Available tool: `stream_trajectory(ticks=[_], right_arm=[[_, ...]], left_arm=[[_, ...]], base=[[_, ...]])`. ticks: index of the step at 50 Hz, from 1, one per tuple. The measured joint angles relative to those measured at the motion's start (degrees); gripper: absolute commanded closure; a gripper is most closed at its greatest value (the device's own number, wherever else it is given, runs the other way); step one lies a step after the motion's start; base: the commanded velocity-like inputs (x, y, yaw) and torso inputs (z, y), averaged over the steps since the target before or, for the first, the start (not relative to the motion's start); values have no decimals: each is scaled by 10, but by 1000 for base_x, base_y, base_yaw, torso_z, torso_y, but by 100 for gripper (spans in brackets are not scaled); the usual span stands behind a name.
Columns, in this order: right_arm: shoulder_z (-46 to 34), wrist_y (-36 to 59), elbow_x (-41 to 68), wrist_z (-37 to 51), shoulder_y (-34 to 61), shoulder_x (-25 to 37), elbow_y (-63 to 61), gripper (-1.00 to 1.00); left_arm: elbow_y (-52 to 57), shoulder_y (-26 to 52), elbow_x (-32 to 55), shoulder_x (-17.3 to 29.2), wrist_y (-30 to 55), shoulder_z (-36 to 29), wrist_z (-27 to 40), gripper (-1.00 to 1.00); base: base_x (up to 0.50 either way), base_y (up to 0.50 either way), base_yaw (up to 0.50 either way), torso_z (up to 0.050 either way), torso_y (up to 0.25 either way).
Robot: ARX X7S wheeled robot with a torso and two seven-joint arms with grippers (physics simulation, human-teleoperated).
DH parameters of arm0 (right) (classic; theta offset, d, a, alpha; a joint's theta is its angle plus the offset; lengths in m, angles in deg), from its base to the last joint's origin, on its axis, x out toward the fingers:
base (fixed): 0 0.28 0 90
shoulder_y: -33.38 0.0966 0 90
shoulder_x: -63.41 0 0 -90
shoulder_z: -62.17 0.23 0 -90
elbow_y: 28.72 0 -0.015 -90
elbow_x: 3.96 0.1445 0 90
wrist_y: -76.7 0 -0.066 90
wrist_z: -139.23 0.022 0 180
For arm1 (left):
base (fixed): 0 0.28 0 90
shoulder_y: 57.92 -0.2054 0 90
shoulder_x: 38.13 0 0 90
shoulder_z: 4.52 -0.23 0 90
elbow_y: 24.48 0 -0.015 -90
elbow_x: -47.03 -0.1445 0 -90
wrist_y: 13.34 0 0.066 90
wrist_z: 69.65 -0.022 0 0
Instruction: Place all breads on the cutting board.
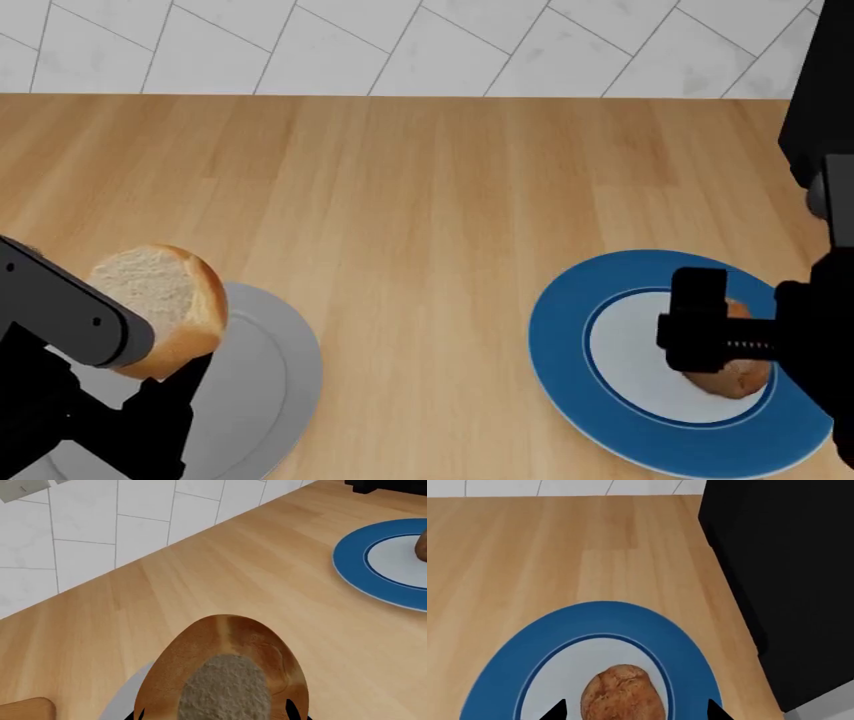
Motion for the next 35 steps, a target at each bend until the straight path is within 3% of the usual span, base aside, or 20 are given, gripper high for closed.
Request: stream_trajectory(ticks=[35], right_arm=[[-38,-23,-45,-46,8,-16,51,-100]], left_arm=[[-1,1,16,5,-12,0,8,100]], base=[[0,0,0,0,0]])
